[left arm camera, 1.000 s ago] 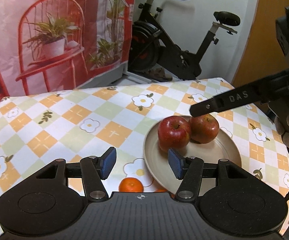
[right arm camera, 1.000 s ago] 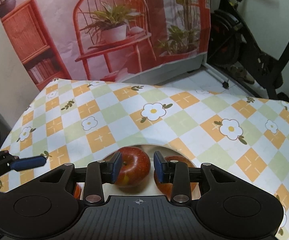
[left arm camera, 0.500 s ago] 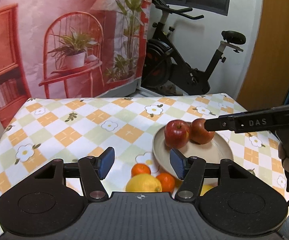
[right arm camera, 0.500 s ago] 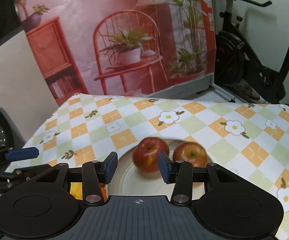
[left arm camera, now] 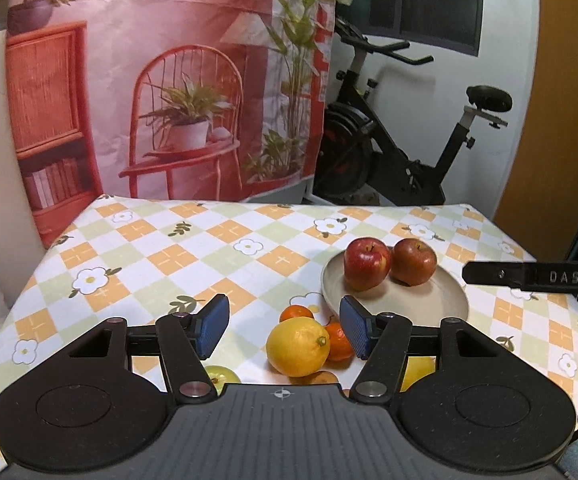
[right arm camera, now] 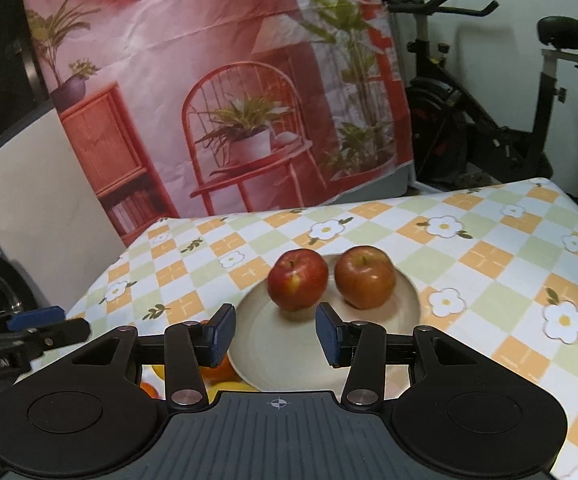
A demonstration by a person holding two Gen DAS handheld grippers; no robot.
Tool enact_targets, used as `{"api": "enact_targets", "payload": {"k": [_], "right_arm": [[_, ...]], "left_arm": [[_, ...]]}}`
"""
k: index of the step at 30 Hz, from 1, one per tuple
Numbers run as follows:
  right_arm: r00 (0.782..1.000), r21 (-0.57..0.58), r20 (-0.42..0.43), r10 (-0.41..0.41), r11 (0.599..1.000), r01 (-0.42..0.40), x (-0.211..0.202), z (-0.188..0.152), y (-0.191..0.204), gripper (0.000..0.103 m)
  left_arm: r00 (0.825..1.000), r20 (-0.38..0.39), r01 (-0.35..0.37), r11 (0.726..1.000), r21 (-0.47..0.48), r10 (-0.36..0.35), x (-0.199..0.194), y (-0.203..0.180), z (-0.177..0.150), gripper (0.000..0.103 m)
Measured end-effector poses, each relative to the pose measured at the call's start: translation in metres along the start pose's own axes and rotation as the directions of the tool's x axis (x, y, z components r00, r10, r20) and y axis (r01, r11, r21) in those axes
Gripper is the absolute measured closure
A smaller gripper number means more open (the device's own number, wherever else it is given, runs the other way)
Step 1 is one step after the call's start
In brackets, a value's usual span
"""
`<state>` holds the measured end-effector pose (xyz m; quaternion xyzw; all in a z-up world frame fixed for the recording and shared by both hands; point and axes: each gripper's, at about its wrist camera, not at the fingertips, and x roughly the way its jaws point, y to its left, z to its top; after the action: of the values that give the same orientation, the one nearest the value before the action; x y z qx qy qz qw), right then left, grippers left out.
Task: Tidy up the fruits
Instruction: 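Move both grippers down toward the tangerines beside the lemons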
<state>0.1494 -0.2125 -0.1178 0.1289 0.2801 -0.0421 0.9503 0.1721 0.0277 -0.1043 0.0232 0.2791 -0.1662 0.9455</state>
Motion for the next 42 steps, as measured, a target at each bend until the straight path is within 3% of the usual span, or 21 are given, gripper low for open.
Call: {"api": "enact_targets", "payload": {"k": [7, 14, 23, 42], "right_arm": [[0.999, -0.080, 0.027, 0.022, 0.997, -0.020, -0.022, -0.008, 0.013, 0.056], [0.999, -0.162, 0.024, 0.027, 0.987, -0.023, -0.032, -0.027, 0.032, 0.055], [1.000, -0.196, -0.006, -0.007, 0.981, 0.006, -0.026, -0.050, 0.029, 0.055], [0.997, -0.189, -0.081, 0.020, 0.981, -0.035, -0.006, -0.081, 0.012, 0.055]], "left_arm": [[0.999, 0.040, -0.018, 0.998, -0.059, 0.020, -0.035, 0.012, 0.011, 0.039], [0.995, 0.088, -0.052, 0.998, -0.034, 0.054, -0.062, 0.008, 0.012, 0.038], [1.000, -0.024, -0.022, 0.998, -0.060, 0.021, -0.037, 0.003, -0.023, 0.038], [0.995, -0.095, 0.024, 0.996, -0.086, -0.032, -0.004, 0.004, -0.046, 0.038]]}}
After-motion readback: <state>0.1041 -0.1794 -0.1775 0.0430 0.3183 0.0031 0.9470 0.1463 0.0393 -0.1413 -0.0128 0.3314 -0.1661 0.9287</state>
